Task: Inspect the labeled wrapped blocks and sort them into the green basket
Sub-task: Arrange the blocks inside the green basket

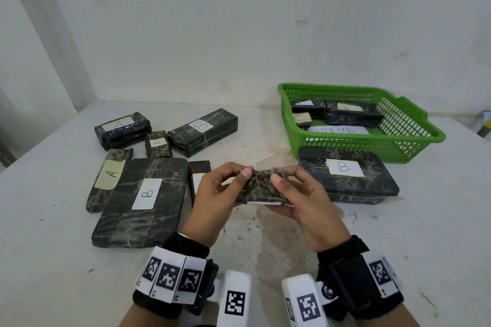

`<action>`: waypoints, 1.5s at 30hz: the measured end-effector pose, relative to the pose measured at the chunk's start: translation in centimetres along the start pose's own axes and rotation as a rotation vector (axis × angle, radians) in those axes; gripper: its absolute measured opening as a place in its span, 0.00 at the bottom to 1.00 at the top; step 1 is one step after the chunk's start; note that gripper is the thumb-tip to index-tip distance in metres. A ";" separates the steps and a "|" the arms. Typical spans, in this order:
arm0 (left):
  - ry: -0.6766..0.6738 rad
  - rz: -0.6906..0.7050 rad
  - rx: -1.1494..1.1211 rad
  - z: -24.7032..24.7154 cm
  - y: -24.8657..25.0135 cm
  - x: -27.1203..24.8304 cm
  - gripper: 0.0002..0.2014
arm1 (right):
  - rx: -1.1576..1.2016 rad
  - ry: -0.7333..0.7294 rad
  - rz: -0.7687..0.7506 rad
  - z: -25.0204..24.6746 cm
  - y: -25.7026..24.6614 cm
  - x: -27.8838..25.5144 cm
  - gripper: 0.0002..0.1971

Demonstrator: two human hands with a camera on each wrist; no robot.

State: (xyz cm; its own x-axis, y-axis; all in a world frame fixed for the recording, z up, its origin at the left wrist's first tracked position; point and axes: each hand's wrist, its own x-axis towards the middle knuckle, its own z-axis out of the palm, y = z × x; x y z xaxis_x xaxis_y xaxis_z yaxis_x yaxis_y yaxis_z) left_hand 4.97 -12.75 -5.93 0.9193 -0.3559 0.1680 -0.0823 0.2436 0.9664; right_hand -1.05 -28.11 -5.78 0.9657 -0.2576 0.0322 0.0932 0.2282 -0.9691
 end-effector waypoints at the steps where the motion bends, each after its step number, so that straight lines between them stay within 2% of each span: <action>1: -0.021 -0.017 -0.002 0.1 0.1 0.0 0.13 | -0.009 0.009 -0.006 -0.1 0.0 0.0 0.13; 5: -0.034 -0.009 0.001 0.1 0.2 -0.1 0.18 | -0.006 -0.005 -0.015 -0.1 -0.3 -0.1 0.10; 10: -0.030 0.005 0.033 0.2 0.0 -0.1 0.11 | 0.010 -0.001 0.005 0.1 -0.4 -0.3 0.14; 14: -0.074 -0.041 0.003 0.3 0.1 -0.1 0.20 | -0.008 0.025 -0.015 -0.1 -0.6 -0.3 0.10; 19: -0.020 -0.007 0.028 0.2 0.0 -0.1 0.14 | 0.013 0.016 0.015 0.4 -0.6 -0.4 0.12; 25: -0.051 -0.082 -0.011 0.2 0.0 0.0 0.14 | 0.010 0.046 -0.008 0.1 -0.6 -0.3 0.12; 28: -0.016 -0.047 -0.006 0.3 0.0 -0.1 0.08 | -0.001 0.026 0.006 0.2 -0.4 -0.3 0.13; 31: 0.009 -0.051 -0.025 0.2 0.1 0.0 0.12 | 0.008 -0.011 0.031 0.2 -0.4 -0.3 0.13; 34: -0.023 -0.105 -0.055 0.2 0.4 0.0 0.16 | -0.009 0.002 0.017 0.0 -0.5 -0.2 0.09; 39: 0.009 -0.054 -0.009 0.3 0.2 -0.1 0.08 | -0.035 0.007 0.023 0.0 -0.4 -0.2 0.10; 42: 0.032 -0.044 -0.017 0.2 0.3 0.0 0.10 | 0.012 -0.049 0.051 0.2 -0.6 -0.2 0.16; 45: 0.008 -0.078 -0.066 0.0 0.3 0.1 0.19 | 0.051 -0.048 0.046 0.2 -0.8 -0.2 0.17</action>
State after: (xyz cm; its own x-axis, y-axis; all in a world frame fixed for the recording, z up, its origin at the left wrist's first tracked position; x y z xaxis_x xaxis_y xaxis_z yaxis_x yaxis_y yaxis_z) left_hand 5.00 -12.72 -5.63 0.9249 -0.3691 0.0913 0.0146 0.2744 0.9615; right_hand -1.25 -28.08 -5.00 0.9797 -0.2003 0.0005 0.0590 0.2863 -0.9563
